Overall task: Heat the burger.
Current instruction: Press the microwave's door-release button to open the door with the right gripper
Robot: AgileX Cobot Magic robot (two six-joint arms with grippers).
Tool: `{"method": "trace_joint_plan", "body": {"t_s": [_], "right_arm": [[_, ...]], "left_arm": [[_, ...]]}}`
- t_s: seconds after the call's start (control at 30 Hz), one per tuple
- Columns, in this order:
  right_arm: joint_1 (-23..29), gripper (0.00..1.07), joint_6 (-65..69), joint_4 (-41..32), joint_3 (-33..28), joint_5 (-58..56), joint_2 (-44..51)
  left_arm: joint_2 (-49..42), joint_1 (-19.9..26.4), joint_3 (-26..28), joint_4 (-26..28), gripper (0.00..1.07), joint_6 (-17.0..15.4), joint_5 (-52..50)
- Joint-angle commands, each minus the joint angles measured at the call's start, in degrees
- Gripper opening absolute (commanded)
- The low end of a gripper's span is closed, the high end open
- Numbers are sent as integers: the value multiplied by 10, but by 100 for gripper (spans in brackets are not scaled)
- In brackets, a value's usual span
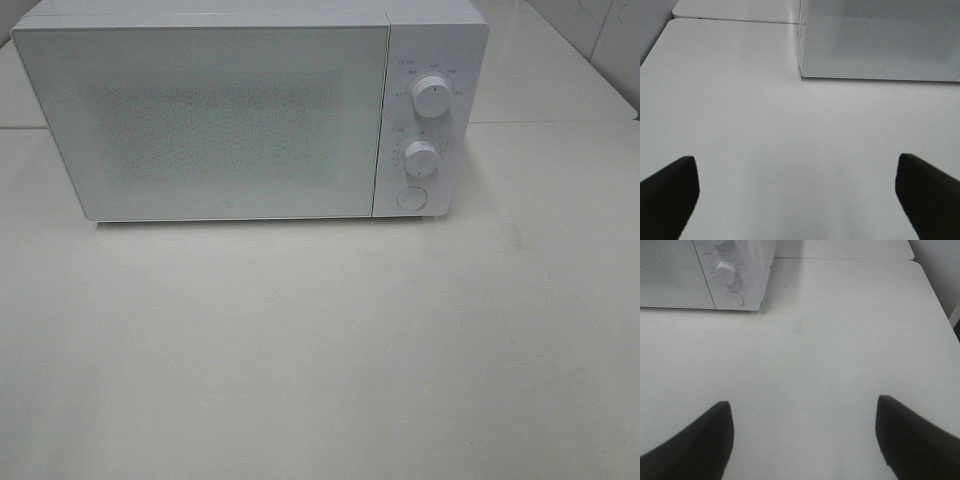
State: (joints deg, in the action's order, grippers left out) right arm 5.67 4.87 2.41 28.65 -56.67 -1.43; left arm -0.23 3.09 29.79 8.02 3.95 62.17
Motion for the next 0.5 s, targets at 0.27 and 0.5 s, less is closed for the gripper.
{"method": "trace_joint_plan", "body": {"t_s": [0.27,0.5], "right_arm": [[-3,76,-12,0,-1,-3,32],[-3,76,-12,0,-1,-3,32]], "left_arm": [[-10,1,-1,3,100,-3,-6],[-10,1,-1,3,100,-3,-6]]}}
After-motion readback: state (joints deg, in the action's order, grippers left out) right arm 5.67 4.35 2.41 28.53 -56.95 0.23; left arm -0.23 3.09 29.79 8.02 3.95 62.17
